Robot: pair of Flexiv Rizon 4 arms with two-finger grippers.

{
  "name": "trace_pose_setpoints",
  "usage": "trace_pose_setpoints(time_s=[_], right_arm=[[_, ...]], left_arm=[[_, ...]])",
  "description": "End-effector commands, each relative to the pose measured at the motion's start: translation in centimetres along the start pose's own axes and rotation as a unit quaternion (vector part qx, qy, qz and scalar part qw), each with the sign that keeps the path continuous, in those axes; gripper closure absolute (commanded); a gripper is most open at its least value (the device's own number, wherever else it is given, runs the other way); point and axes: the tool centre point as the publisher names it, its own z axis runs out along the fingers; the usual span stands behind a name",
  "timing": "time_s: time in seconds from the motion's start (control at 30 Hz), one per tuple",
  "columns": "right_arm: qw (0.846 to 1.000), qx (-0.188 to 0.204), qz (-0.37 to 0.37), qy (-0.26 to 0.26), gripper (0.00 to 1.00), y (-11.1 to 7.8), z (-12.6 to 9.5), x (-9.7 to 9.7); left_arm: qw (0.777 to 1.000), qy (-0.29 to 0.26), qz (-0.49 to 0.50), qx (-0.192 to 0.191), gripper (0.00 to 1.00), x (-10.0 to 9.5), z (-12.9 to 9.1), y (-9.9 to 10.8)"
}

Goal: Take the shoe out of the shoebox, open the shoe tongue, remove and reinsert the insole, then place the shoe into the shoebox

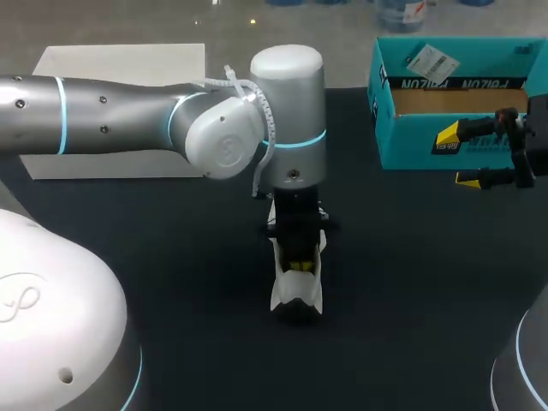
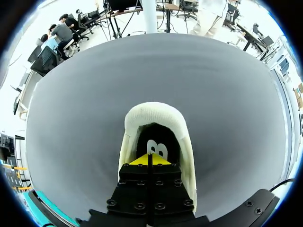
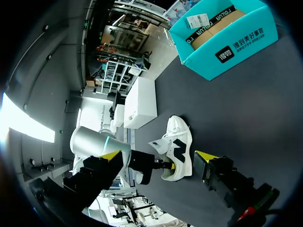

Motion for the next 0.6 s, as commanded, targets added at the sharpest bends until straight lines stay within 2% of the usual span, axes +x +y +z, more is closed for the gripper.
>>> trace_pose_setpoints(time_s=[0.03,0.1,0.2,0.43,0.5,0.6], right_arm=[[1.000,0.000,0.001,-0.003,0.00,-0.1,0.1,0.1],[1.000,0.000,0.001,-0.003,0.00,-0.1,0.1,0.1],[1.000,0.000,0.001,-0.003,0.00,-0.1,0.1,0.1],[1.000,0.000,0.001,-0.003,0.00,-0.1,0.1,0.1],[1.000,0.000,0.001,-0.003,0.00,-0.1,0.1,0.1],[1.000,0.000,0.001,-0.003,0.00,-0.1,0.1,0.1]], left_arm=[[1.000,-0.009,0.008,-0.019,1.00,0.6,0.0,-1.1],[1.000,-0.008,0.013,-0.023,1.00,0.4,0.8,-1.0],[1.000,-0.007,0.021,-0.007,1.00,0.2,2.0,-0.8],[1.000,0.017,0.005,-0.014,1.00,0.3,3.9,-0.7],[1.000,0.018,0.005,-0.015,1.00,0.5,3.9,-0.7],[1.000,0.009,0.008,-0.020,1.00,0.7,2.7,-1.0]])
